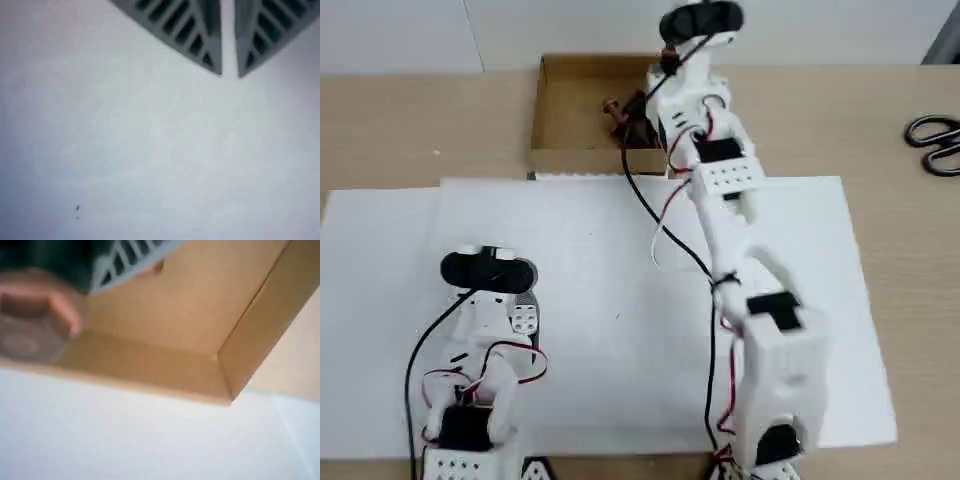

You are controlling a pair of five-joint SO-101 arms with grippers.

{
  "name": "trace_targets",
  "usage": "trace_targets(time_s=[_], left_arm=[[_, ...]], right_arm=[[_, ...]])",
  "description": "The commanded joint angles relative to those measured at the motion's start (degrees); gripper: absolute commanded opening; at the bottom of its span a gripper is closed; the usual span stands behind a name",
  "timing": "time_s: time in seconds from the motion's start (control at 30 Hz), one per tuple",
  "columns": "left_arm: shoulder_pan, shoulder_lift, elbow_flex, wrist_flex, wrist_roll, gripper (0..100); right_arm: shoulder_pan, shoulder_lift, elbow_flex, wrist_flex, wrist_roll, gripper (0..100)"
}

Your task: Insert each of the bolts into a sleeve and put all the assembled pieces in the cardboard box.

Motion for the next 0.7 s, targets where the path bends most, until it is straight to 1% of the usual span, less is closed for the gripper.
trace_targets(time_s=[0.0, 0.23, 0.33, 0.47, 0.53, 0.67], left_arm=[[0.1, -0.5, -0.3, -1.4, 0.4, 1], [0.1, -0.5, -0.3, -1.4, 0.4, 1], [0.1, -0.5, -0.3, -1.4, 0.4, 1], [0.1, -0.5, -0.3, -1.4, 0.4, 1], [0.1, -0.5, -0.3, -1.4, 0.4, 1], [0.1, -0.5, -0.3, -1.4, 0.4, 1]], right_arm=[[-1.0, 8.6, -18.3, -2.2, -0.7, 0.3], [-2.0, 26.7, -39.3, -1.5, -0.4, 0.4], [-2.0, 32.0, -44.3, -0.9, -0.4, 0.5], [-2.2, 35.6, -49.7, 4.7, -0.3, 1.3], [-2.2, 36.8, -51.3, 7.4, -0.3, 6.5], [-2.0, 37.7, -53.5, 11.6, -0.4, 22.6]])
